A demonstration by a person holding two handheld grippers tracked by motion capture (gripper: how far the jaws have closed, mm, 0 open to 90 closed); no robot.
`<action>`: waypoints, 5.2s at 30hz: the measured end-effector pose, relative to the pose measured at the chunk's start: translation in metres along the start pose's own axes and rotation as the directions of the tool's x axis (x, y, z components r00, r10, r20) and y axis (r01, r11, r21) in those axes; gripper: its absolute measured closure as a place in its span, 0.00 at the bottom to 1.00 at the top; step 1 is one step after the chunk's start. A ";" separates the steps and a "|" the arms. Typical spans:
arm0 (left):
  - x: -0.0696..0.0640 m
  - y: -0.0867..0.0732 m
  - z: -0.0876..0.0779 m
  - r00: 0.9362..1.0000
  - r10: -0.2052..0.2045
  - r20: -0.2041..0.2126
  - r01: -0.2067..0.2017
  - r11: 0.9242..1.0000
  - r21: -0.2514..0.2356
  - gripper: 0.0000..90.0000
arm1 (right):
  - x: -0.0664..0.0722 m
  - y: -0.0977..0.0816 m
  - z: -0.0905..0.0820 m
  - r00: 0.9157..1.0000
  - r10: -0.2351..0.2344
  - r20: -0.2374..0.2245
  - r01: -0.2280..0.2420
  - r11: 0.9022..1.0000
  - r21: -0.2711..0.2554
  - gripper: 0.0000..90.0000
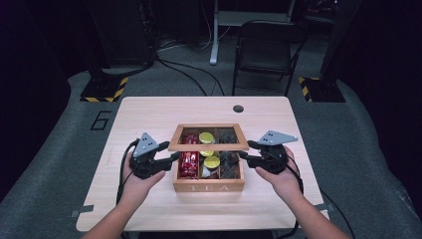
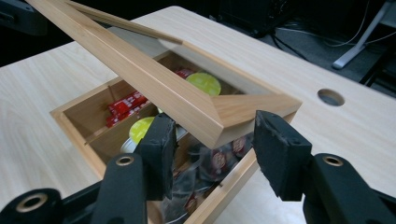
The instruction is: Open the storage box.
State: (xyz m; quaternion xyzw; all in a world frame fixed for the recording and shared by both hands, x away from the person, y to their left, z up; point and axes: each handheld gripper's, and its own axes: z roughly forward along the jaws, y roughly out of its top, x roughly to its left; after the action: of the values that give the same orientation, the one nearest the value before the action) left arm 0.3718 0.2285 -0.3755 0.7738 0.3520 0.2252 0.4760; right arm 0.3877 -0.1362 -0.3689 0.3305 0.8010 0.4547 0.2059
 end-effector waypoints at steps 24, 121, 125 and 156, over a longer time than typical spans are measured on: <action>0.031 0.058 0.012 0.999 0.006 -0.050 -0.006 1.000 -0.003 0.61 | -0.030 0.056 0.017 0.997 -0.002 0.072 0.003 1.000 -0.009 0.61; 0.083 0.097 0.080 0.976 -0.118 -0.181 0.116 0.993 -0.021 0.72 | -0.086 0.045 0.119 0.974 0.121 0.192 -0.130 0.991 0.031 0.60; 0.082 0.097 0.082 0.973 -0.126 -0.191 0.123 0.992 -0.025 0.72 | -0.087 0.043 0.122 0.971 0.116 0.207 -0.126 0.991 0.038 0.62; 0.087 0.095 0.088 0.969 -0.162 -0.189 0.159 0.987 -0.030 0.71 | -0.086 0.033 0.135 0.969 0.112 0.220 -0.123 0.992 0.038 0.71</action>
State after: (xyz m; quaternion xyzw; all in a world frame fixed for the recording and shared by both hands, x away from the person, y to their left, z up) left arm 0.5195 0.2152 -0.3286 0.7143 0.4557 0.2616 0.4623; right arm 0.5444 -0.1058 -0.4053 0.4301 0.7641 0.4066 0.2567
